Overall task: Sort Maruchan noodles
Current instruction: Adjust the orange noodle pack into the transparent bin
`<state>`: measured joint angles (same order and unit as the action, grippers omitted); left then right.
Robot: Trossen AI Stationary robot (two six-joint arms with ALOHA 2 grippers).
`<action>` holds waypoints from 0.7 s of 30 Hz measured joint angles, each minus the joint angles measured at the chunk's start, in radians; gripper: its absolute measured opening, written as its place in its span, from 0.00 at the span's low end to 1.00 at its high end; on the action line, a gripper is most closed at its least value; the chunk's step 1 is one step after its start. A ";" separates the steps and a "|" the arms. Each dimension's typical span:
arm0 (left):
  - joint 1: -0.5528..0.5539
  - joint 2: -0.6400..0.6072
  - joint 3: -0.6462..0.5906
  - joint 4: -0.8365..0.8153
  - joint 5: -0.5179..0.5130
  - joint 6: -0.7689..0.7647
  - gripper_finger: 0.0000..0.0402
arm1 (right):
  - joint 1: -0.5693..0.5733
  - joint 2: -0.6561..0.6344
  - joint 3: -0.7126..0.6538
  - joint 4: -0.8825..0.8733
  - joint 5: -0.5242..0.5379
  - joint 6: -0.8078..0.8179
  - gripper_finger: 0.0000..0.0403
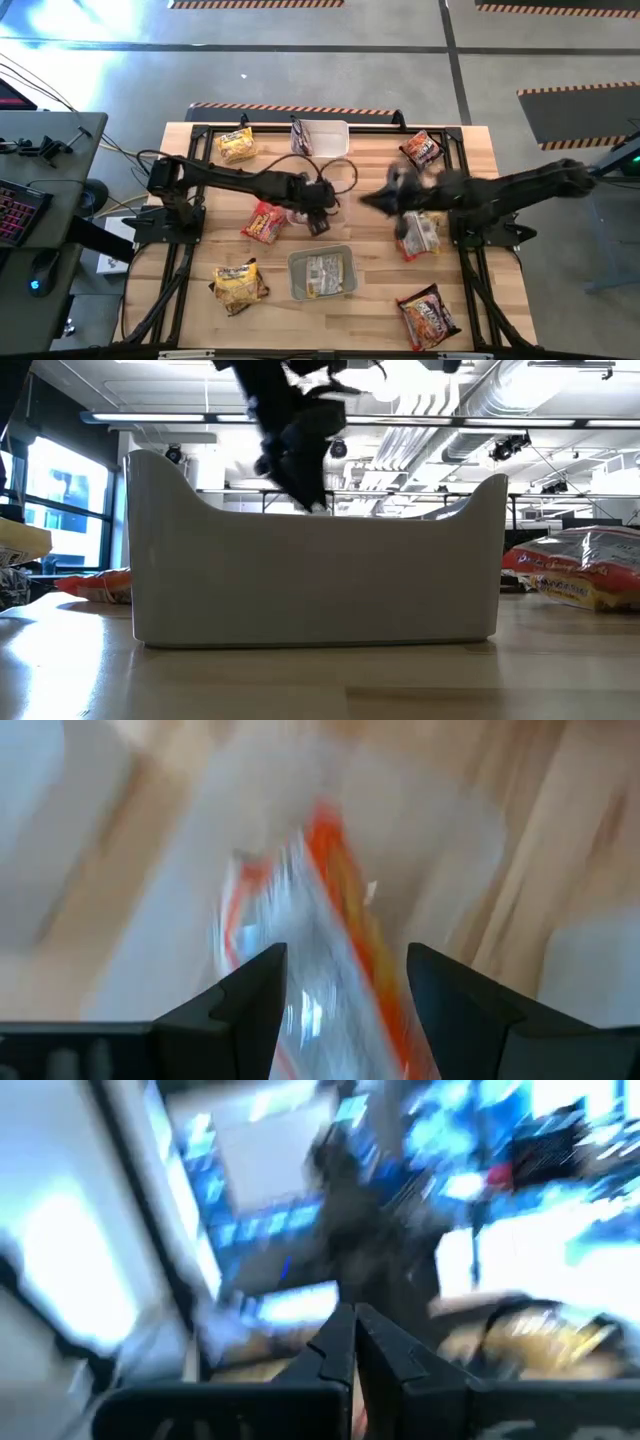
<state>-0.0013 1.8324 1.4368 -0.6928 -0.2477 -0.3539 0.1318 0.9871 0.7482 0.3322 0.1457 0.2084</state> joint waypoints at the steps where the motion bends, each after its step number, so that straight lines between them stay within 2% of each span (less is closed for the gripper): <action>1: 0.008 -0.009 0.007 0.005 0.000 -0.004 0.49 | -0.016 -0.026 0.008 0.006 0.022 0.011 0.00; 4: 0.024 -0.023 0.036 -0.028 -0.007 -0.010 0.49 | -0.054 -0.092 0.009 -0.024 0.042 0.020 0.00; 8: 0.052 -0.031 0.056 -0.068 -0.042 0.003 0.45 | -0.090 -0.110 0.010 -0.058 0.066 -0.011 0.00; 16: 0.107 -0.050 0.056 -0.142 -0.020 0.050 0.20 | -0.144 -0.054 0.010 -0.059 0.176 0.088 0.00; 19: 0.120 -0.057 0.056 -0.141 0.043 0.056 0.13 | -0.163 -0.038 0.010 -0.056 0.185 0.108 0.00; 21: 0.121 -0.062 0.057 -0.138 0.101 0.054 0.11 | -0.170 -0.037 0.010 -0.062 0.177 0.109 0.00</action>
<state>0.1196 1.7706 1.4937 -0.8303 -0.1471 -0.3000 -0.0386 0.9501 0.7578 0.2702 0.3228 0.3174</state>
